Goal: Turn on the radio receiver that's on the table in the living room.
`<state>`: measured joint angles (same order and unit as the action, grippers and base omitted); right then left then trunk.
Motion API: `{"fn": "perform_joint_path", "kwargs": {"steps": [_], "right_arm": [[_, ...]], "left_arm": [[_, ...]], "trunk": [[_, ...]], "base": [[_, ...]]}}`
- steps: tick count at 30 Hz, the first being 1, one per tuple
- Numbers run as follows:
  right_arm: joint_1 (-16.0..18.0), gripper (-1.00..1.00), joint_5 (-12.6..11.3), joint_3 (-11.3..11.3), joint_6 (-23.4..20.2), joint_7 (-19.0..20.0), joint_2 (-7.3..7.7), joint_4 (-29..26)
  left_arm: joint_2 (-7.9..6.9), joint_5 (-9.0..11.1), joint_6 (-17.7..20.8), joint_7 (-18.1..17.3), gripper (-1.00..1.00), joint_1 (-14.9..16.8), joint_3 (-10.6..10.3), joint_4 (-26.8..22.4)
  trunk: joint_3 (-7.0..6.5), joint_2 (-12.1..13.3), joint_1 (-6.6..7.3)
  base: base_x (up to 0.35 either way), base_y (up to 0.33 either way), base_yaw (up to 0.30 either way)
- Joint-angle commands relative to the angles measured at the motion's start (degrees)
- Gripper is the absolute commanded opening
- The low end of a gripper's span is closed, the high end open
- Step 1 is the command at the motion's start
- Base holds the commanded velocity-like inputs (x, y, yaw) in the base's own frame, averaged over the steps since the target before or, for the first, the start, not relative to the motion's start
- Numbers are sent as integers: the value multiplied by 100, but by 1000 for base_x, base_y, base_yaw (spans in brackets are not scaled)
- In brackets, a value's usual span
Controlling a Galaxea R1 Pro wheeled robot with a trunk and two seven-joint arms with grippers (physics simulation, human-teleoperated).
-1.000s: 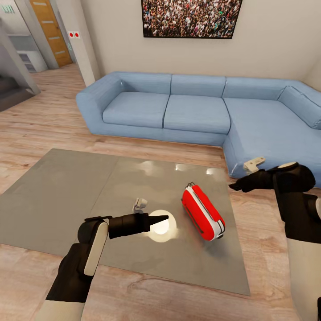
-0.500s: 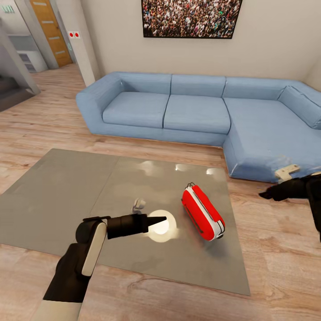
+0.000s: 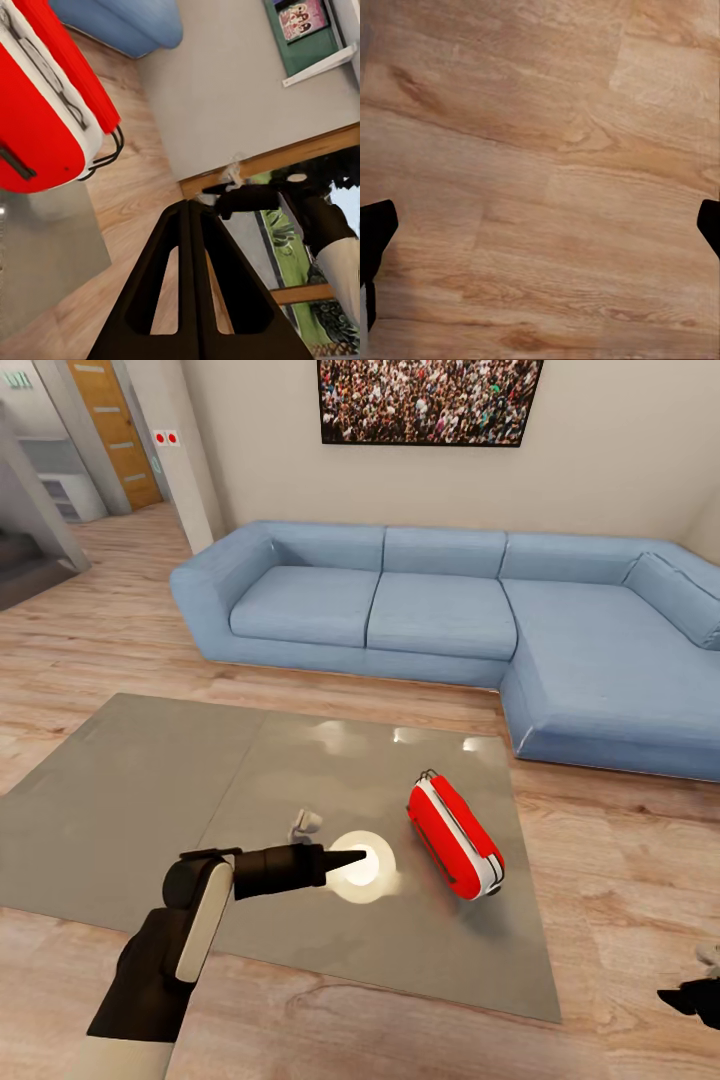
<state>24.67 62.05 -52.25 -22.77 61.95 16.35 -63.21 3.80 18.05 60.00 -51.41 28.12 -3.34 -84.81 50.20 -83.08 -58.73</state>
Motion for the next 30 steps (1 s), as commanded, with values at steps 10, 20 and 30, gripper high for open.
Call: {"fn": "perform_joint_path", "kwargs": {"steps": [10,20,30], "right_arm": [[-6,100,564,-520,1242,-2314,-266,3336],[-4,100,846,-514,1292,-3018,-395,4215],[-6,100,892,-508,1296,-4020,-506,5253]], "left_arm": [[-225,-126,-14,-12,-100,-68,0,-50],[-631,-185,-264,-52,-100,-873,0,-105],[-1355,-266,-2291,-13,-100,-2671,0,1348]], "trunk": [[-1,0,0],[-1,0,0],[-1,0,0]], "base": [[0,0,0],[0,0,0],[0,0,0]]}}
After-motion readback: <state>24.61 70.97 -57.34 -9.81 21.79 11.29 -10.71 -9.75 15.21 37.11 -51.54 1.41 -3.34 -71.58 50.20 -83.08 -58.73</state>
